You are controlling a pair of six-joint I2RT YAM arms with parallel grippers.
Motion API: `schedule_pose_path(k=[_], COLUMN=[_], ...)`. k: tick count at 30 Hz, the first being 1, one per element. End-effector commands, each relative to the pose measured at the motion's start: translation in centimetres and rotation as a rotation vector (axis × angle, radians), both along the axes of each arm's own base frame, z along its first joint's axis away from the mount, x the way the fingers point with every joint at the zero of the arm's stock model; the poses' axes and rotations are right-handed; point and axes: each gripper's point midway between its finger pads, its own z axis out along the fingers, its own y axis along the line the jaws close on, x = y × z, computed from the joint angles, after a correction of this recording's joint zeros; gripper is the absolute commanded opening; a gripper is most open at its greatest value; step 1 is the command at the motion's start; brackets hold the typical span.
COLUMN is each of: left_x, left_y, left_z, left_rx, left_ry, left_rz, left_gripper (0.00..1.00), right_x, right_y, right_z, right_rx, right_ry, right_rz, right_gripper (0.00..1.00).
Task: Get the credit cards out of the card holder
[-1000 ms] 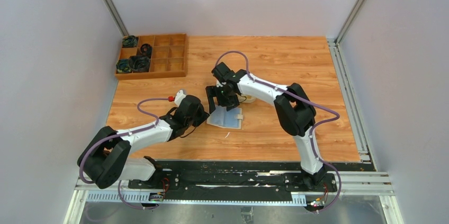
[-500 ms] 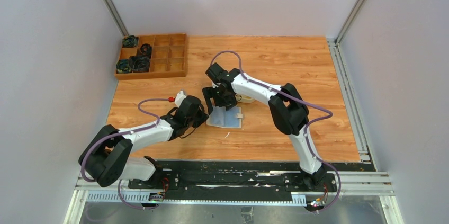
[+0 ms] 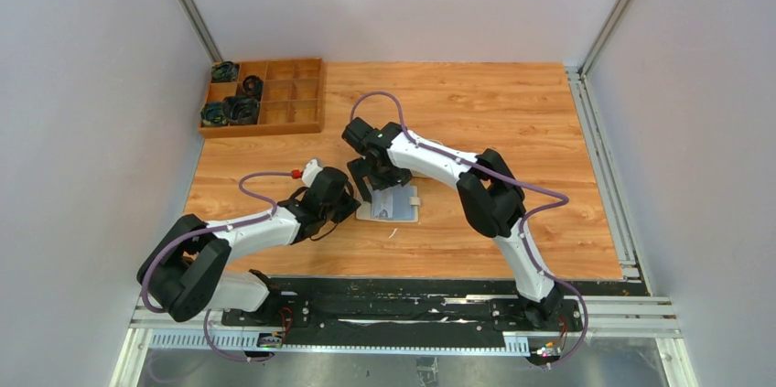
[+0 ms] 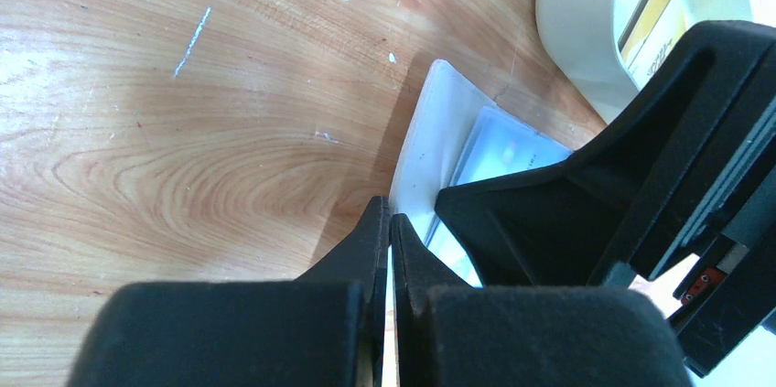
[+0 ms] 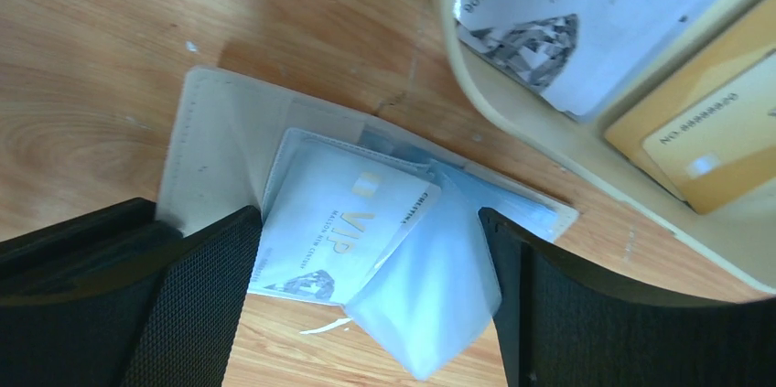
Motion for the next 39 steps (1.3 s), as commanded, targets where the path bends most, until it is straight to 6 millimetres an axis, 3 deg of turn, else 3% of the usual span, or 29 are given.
schedule_pose_path(k=[1,6,13,16,20,25,28,31,34,39], left_x=[0.5,0.6,0.5,0.5,0.4,0.4,0.4,0.4,0.5,0.5], left_y=[0.5,0.4,0.5,0.5,0.6,0.8,1.1,1.3,1.3,1.2], left_z=[0.1,0.1,-0.1,-0.1,-0.3,-0.2,-0.1,-0.2,-0.3,-0.3], left_rx=[0.005,0.005,0.01,0.012,0.02,0.035,0.055,0.067,0.067,0.069], left_ry=[-0.023,-0.025,-0.019,-0.017,-0.01,-0.012,-0.012,-0.013,-0.011,-0.01], left_rz=[0.028,0.026,0.025,0.026,0.026,0.025,0.028,0.031,0.029,0.025], left_gripper=[0.0,0.0,0.0,0.0,0.0,0.0,0.0,0.0,0.0,0.0], right_x=[-0.9,-1.2,-0.4,-0.1,0.0,-0.1,-0.6,-1.8,-2.4,-2.9], right_y=[-3.7,-3.7,-2.0,-0.1,2.6,3.0,1.8,0.6,0.7,2.2], right_z=[-1.2,-1.8,-0.9,0.5,4.0,7.1,6.8,4.7,3.6,3.6], right_rx=[-0.184,-0.184,-0.119,-0.013,0.186,0.414,0.565,0.675,0.764,0.903], right_ry=[0.005,0.023,-0.004,-0.034,-0.08,-0.114,-0.056,0.028,0.085,0.126], right_rz=[0.028,0.027,0.045,0.074,0.116,0.068,-0.005,-0.067,-0.092,-0.099], right_gripper=[0.91,0.92,0.92,0.92,0.95,1.0,1.0,1.0,0.98,0.94])
